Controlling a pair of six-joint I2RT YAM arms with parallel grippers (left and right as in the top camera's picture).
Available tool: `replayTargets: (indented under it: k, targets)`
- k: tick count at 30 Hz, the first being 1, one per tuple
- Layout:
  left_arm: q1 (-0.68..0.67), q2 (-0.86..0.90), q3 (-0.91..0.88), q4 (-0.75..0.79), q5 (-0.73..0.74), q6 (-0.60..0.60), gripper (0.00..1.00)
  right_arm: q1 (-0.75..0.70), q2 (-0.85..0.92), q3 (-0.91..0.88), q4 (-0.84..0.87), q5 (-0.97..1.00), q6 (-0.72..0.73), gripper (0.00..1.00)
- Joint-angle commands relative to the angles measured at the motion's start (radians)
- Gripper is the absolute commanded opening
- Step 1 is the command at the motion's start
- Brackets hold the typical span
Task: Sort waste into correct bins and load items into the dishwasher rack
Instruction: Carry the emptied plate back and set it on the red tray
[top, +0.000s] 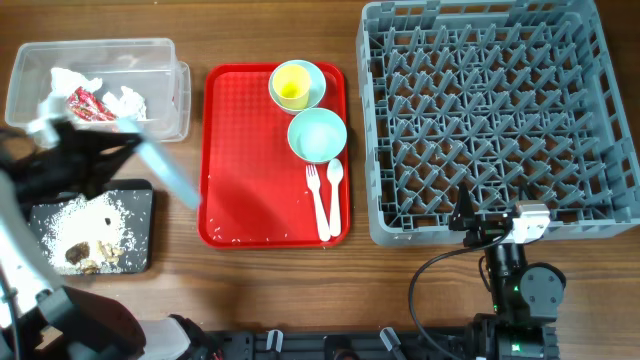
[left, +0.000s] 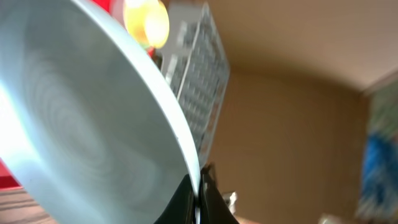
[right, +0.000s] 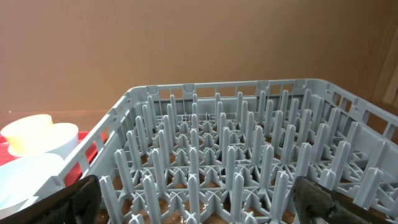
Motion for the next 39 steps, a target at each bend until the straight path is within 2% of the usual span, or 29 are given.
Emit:
replayTargets:
  k: [1, 7, 8, 10, 13, 20, 24, 27, 28, 29, 30, 33, 39]
  targets:
    - [-0.223, -0.017, 0.000, 0.078, -0.159, -0.014, 0.04, -0.005, -0.006, -0.002, 0.005, -0.012, 0.014, 1.00]
    - [-0.551, -0.017, 0.000, 0.286, -0.559, -0.377, 0.04, -0.005, -0.006, -0.002, 0.005, -0.012, 0.014, 1.00]
    - [-0.647, -0.014, 0.000, 0.349, -0.686, -0.491, 0.04, -0.005, -0.006, -0.002, 0.005, -0.013, 0.014, 1.00]
    - [-0.742, -0.005, 0.000, 0.401, -0.846, -0.602, 0.04, -0.005, -0.006, -0.002, 0.005, -0.013, 0.014, 1.00]
    - [-0.852, 0.027, 0.000, 0.429, -0.976, -0.694, 0.04, -0.005, -0.006, -0.002, 0.005, -0.012, 0.014, 1.00]
    - [-1.025, 0.206, 0.000, 0.466, -0.993, -0.728, 0.04, -0.005, -0.006, -0.002, 0.005, -0.013, 0.014, 1.00]
    - [-1.060, 0.306, 0.000, 0.467, -1.012, -0.776, 0.04, -0.005, -0.006, -0.002, 0.005, -0.013, 0.014, 1.00]
    - [-1.059, 0.312, 0.000, 0.462, -1.039, -0.775, 0.04, -0.005, -0.006, -0.002, 0.005, -0.013, 0.014, 1.00]
    - [-1.059, 0.312, 0.000, 0.462, -1.045, -0.775, 0.10, -0.005, -0.006, -0.002, 0.005, -0.013, 0.014, 1.00]
    - [-1.059, 0.312, 0.000, 0.463, -1.046, -0.774, 0.31, -0.005, -0.006, -0.002, 0.005, -0.013, 0.014, 1.00]
    - [-1.059, 0.312, 0.000, 0.463, -1.050, -0.774, 0.41, -0.005, -0.006, -0.002, 0.005, -0.012, 0.014, 1.00]
    - [-1.056, 0.312, 0.003, 0.474, -1.095, -0.774, 0.46, -0.005, -0.006, -0.002, 0.005, -0.013, 0.014, 1.00]
    - [-0.974, 0.263, 0.101, 0.443, -1.140, -0.774, 0.44, -0.005, -0.006, -0.002, 0.005, -0.013, 0.014, 1.00]
